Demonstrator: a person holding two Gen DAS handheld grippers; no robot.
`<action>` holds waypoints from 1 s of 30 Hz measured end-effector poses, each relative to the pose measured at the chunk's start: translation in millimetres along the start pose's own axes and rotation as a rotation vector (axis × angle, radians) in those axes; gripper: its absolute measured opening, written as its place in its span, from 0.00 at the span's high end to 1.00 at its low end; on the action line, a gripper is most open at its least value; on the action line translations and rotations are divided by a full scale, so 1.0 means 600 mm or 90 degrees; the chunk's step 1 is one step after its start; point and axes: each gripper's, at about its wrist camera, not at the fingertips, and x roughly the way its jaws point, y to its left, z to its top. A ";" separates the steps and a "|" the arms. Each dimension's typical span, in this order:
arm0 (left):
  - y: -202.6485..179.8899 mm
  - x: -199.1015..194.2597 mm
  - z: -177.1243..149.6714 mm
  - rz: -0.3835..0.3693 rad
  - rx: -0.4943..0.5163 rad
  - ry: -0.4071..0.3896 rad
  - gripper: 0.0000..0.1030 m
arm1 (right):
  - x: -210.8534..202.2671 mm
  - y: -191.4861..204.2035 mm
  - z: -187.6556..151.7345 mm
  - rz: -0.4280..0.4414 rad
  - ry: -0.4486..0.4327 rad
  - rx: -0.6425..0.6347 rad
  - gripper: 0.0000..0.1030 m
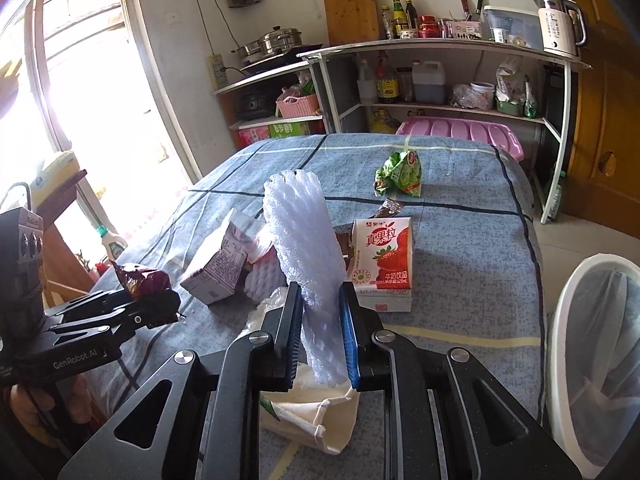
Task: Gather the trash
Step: 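Grasp the purple snack bag with the left tool while the right tool grasps the white foam net, then carry both items over the white bin and open both tools to drop them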
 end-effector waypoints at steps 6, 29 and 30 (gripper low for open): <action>-0.059 -0.010 0.019 -0.033 0.028 -0.014 0.48 | -0.047 -0.037 0.005 -0.006 -0.030 0.027 0.81; -0.435 0.087 0.022 -0.236 0.211 0.067 0.48 | -0.253 -0.313 -0.074 -0.246 -0.074 0.191 0.81; -0.448 0.094 0.020 -0.239 0.220 0.071 0.48 | -0.252 -0.324 -0.079 -0.251 -0.067 0.198 0.81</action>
